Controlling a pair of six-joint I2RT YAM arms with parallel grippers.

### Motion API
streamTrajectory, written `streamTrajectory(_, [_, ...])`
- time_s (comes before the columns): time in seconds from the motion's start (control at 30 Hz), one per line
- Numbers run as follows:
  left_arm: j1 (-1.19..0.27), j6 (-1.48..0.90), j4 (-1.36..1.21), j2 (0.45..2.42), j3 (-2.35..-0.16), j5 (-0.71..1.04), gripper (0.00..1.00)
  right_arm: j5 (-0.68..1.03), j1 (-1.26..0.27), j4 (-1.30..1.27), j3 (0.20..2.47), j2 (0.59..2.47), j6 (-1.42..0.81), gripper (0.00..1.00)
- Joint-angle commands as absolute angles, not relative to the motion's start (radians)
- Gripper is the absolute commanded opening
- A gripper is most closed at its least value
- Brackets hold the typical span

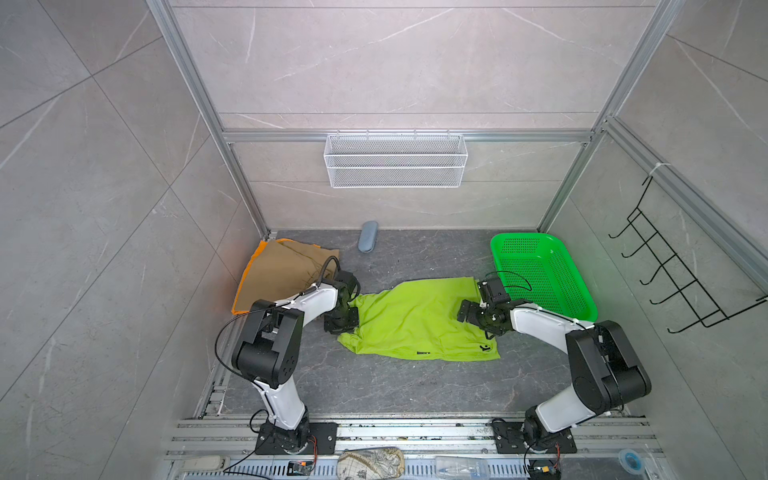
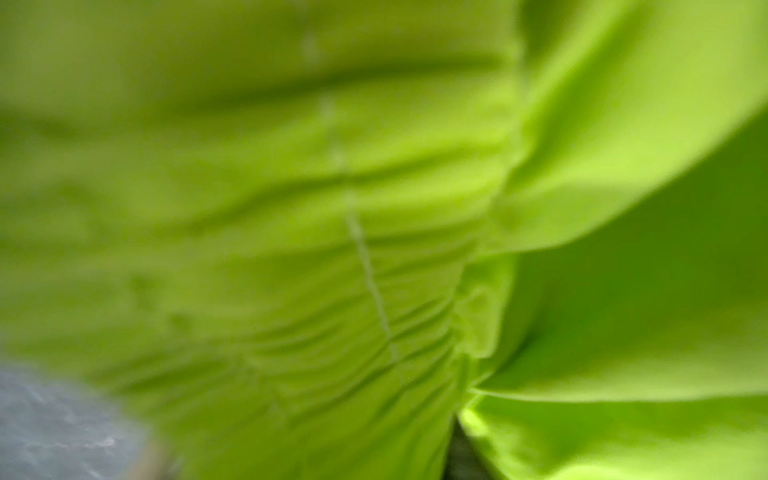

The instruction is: Fold and stack the shorts

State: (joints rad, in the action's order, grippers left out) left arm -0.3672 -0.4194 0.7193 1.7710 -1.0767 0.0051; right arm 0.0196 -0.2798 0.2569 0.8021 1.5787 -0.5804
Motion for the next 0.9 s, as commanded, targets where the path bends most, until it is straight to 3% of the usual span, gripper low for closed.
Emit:
streamTrajectory(0.0, [-0.386, -0.407, 0.778, 1.853, -1.024, -0.013, 0.04, 0.049, -0.276, 0.270, 0.794, 1.607, -0.590, 1.00])
streamTrajectory(0.03, [-0.388, -0.408, 0.779, 1.851, -1.030, -0.014, 0.00, 0.048, -0.276, 0.271, 0.794, 1.607, -0.590, 1.00])
streamTrajectory(0.53, [-0.388, -0.383, 0.900, 1.790, -1.291, -0.037, 0.00, 0.071, -0.271, 0.243, 0.807, 1.649, -0.643, 0.99])
streamTrajectory(0.87, [-0.339, -0.328, 1.004, 1.808, -1.494, -0.180, 0.00, 0.022, -0.286, 0.212, 0.966, 1.851, -0.664, 0.99])
